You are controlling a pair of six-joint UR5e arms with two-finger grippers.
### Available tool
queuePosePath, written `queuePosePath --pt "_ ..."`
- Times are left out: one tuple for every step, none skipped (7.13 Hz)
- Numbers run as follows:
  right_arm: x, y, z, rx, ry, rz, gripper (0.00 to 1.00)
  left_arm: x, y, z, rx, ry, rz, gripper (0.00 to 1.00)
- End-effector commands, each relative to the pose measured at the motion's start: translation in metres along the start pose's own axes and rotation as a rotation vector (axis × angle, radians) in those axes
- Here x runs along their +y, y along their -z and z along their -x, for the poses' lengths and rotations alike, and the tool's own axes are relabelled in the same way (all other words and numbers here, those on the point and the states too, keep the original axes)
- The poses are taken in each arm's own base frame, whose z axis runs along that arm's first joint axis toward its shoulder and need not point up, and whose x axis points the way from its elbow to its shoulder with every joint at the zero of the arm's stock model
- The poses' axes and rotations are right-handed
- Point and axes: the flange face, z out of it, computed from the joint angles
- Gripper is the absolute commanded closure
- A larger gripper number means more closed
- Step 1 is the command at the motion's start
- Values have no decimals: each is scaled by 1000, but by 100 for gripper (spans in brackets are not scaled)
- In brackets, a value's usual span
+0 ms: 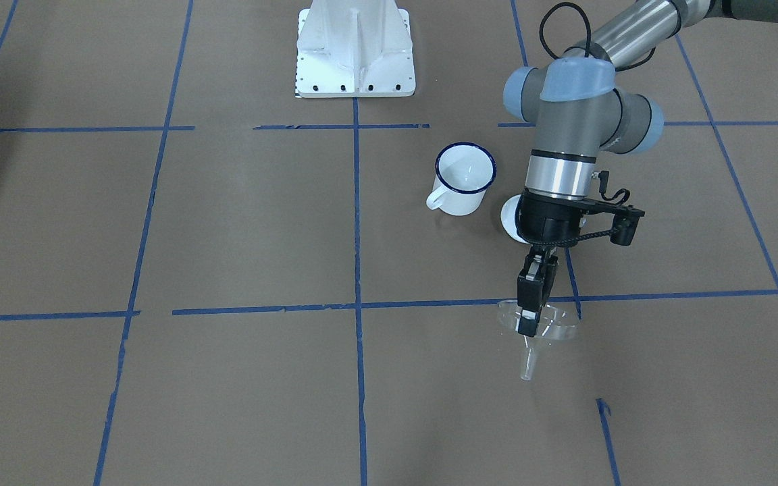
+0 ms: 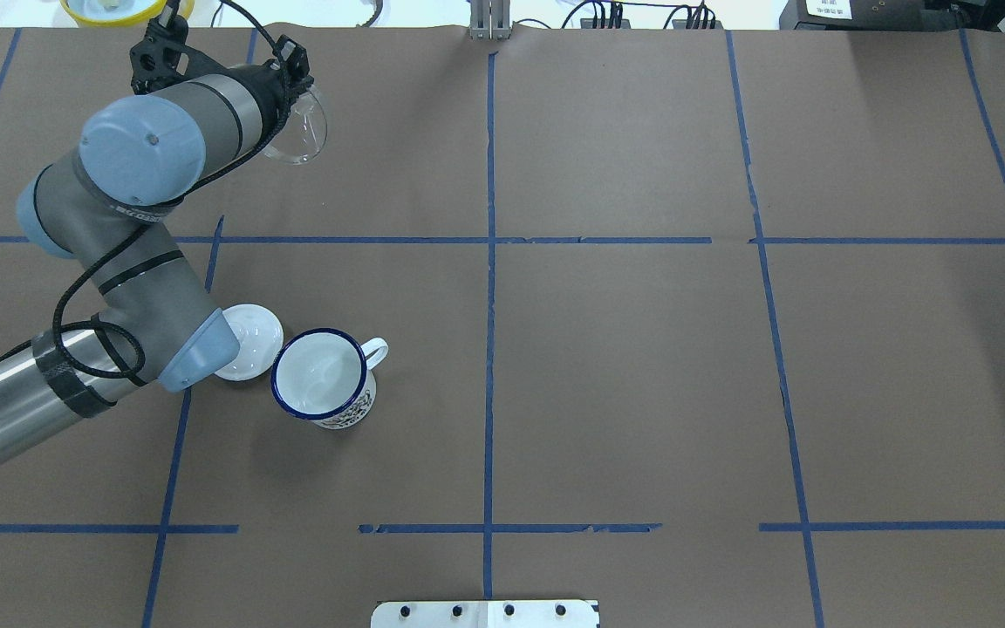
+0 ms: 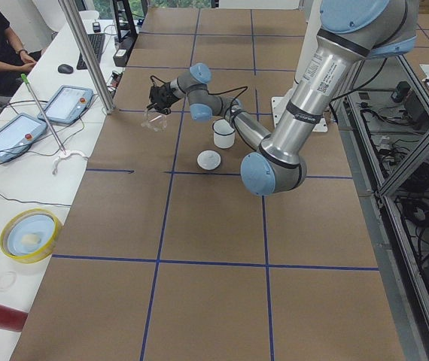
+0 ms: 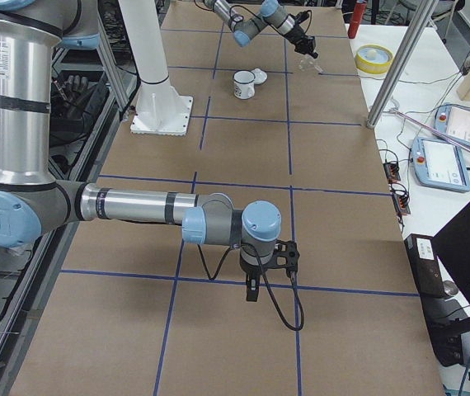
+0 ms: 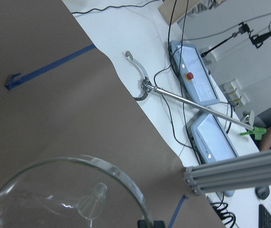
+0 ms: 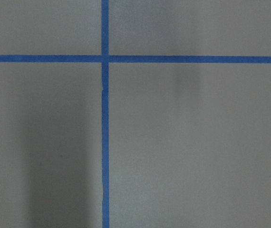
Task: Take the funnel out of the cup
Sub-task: 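Lift the glass funnel up out of the mug with the left gripper, then carry the funnel farther from the robot and set it on the table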
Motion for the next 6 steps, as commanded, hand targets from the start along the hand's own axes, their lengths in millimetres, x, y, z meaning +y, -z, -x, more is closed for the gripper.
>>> queuePosePath --pt "0 0 0 0 0 0 0 1 -49 18 14 10 -57 100" --pt "0 0 0 0 0 0 0 10 -60 24 -7 3 -59 100" --pt "-1 0 0 0 0 0 0 23 -64 36 -26 -8 -46 100" --pt "0 0 0 0 -1 1 0 35 -63 43 -34 -17 -34 100" --pt "0 0 0 0 -1 1 0 47 -63 51 -42 -25 -24 100" --pt "0 0 0 0 0 0 0 55 -62 55 -47 -30 -14 100"
